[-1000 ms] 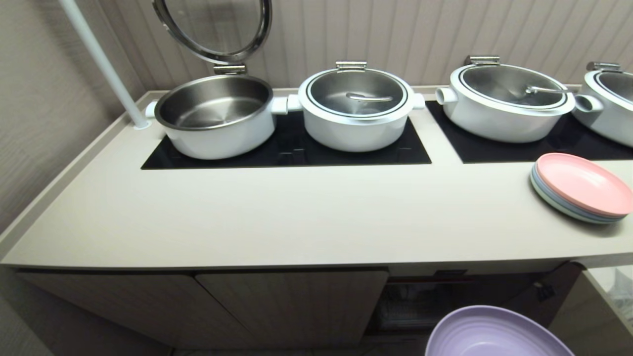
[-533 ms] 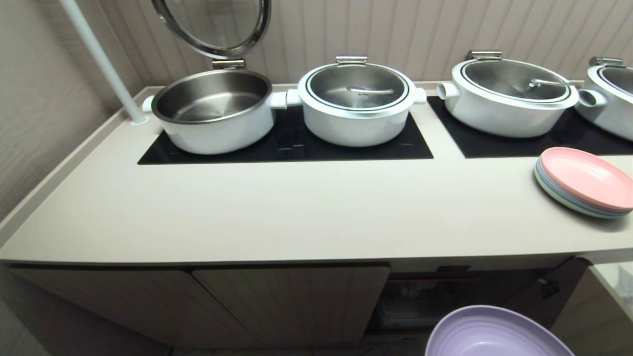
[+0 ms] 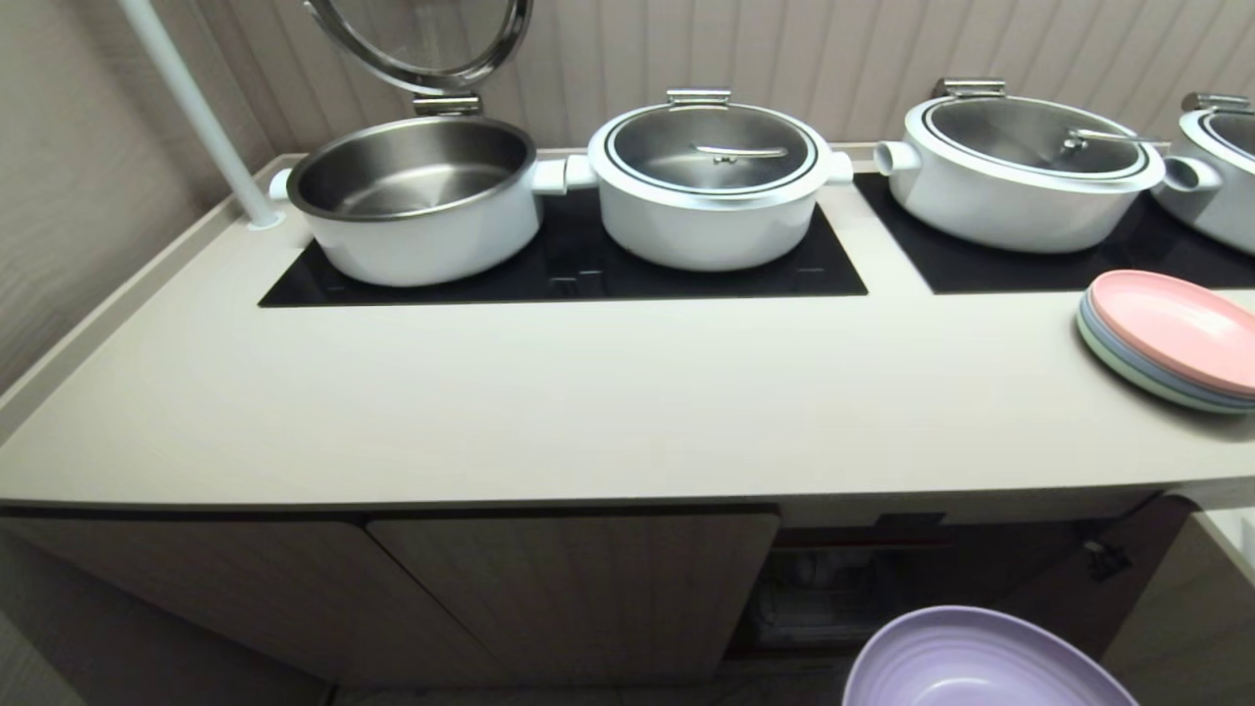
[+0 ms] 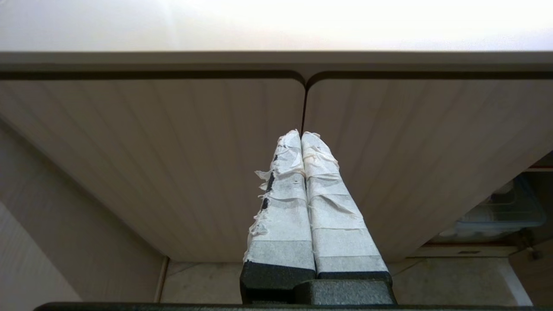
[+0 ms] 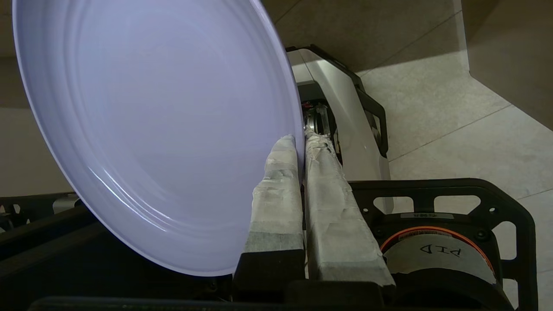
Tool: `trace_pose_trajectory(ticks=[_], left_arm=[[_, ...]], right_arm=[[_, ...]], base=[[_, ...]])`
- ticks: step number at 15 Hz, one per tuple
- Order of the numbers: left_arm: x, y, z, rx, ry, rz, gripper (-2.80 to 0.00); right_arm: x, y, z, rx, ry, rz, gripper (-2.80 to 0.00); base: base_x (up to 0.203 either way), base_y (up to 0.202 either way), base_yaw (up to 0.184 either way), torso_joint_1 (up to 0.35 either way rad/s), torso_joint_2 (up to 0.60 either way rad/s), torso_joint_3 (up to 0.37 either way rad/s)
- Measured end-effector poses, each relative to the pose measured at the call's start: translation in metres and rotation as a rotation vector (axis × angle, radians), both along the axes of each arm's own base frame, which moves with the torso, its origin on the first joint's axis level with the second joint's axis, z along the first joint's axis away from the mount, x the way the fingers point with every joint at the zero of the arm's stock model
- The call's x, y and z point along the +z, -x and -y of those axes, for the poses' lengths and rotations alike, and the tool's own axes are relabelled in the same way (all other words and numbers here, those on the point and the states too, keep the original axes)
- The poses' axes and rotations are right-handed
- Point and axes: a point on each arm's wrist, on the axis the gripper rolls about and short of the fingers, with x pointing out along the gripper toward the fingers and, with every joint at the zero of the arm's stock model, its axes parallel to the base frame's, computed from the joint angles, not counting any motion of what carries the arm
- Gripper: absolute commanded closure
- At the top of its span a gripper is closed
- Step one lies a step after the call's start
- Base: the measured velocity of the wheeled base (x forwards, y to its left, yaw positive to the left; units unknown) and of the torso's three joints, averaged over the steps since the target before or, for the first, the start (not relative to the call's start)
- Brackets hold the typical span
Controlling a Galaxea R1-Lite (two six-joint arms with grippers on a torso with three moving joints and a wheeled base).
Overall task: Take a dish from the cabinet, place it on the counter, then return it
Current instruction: Put it back into the cabinet
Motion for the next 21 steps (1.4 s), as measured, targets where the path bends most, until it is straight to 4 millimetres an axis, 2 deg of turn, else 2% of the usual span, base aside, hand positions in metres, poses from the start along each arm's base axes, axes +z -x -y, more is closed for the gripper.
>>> trace_pose_trajectory(ticks=[11,21], left_arm=[[0.0,0.0,0.0,0.0,0.0,0.0,0.0],[0.0,0.0,0.0,0.0,0.0,0.0,0.0]], right_arm=[[-0.0004,0.0003,0.0001,0.0,0.002,-0.003,0.0],[-0.0006,0.0004,0.0003,-0.002,0.002,-0.005,0.0]], base=[[0.0,0.0,0.0,-0.154,0.34,0.177],[0.0,0.0,0.0,-0.242,0.53,0.292]])
